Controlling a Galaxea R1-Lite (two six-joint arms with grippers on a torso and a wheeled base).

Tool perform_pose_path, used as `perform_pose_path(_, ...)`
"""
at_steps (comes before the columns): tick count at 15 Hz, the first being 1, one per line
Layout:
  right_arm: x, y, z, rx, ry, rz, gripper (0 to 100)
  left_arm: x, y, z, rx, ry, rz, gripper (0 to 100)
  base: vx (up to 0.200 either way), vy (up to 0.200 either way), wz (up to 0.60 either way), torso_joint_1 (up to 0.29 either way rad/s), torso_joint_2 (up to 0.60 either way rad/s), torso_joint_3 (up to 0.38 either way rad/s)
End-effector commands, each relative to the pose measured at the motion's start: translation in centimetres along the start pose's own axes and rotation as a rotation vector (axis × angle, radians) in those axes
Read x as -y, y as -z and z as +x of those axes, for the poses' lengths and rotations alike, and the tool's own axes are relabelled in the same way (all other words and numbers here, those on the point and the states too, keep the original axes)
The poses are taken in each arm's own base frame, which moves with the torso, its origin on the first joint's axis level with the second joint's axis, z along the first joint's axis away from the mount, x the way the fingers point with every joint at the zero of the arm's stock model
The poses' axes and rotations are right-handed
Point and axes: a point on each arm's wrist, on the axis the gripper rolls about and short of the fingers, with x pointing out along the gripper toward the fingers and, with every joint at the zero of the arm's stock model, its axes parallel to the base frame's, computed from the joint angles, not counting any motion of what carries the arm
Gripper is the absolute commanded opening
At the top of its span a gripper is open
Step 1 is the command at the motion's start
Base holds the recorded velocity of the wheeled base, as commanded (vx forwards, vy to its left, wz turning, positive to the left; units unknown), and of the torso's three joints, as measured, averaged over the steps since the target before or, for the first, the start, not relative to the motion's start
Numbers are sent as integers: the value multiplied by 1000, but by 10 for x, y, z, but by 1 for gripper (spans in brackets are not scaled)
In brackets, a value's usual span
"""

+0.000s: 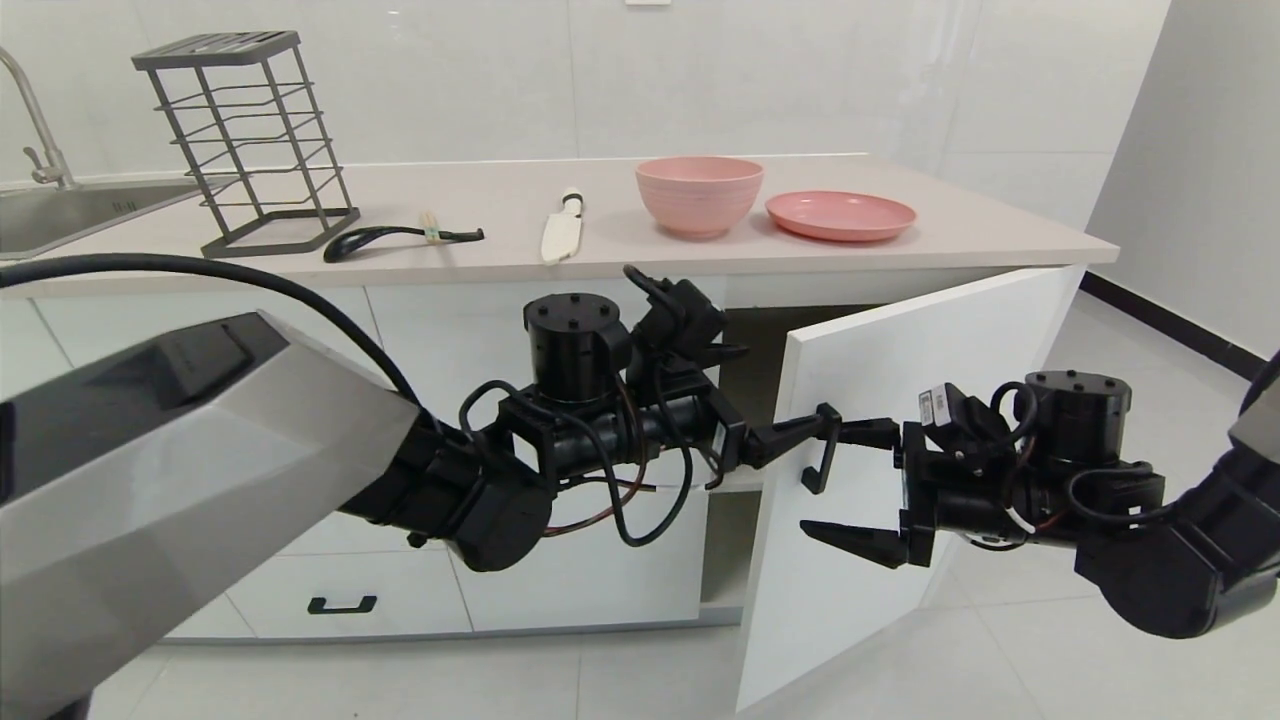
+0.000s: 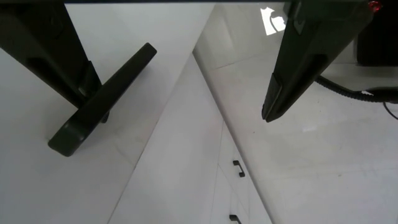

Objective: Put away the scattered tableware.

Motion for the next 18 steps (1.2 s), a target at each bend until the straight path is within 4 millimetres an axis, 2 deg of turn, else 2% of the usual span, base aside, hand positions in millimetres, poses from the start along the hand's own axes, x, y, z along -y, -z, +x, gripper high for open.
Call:
perform_pose_path(1, -3, 2, -2, -7, -2, 12, 100, 3, 13, 18, 9, 19, 4, 100, 0, 0, 0, 0, 0, 0)
perform_pose_path(4, -4, 2, -3, -7, 0, 12, 100, 12, 17, 26, 21, 48, 11, 100, 0, 0, 0, 0, 0, 0)
perform_pose_path(7, 0, 3, -8, -10, 21, 16, 100, 21, 12, 34, 58, 87, 27, 100, 0, 0, 0, 0, 0, 0)
perform_pose_path(11, 9, 9, -27, -5, 66, 27, 100, 14, 21, 38, 51, 78, 25, 100, 0, 0, 0, 0, 0, 0)
perform_pose_path(15, 4, 18, -41, -27, 95, 68, 100, 14, 34, 50, 45, 87, 24, 100, 0, 0, 0, 0, 0, 0)
perform_pose_path(18, 4, 16, -50, -18, 129, 43, 100, 15, 39, 54, 43, 96, 23, 100, 0, 0, 0, 0, 0, 0)
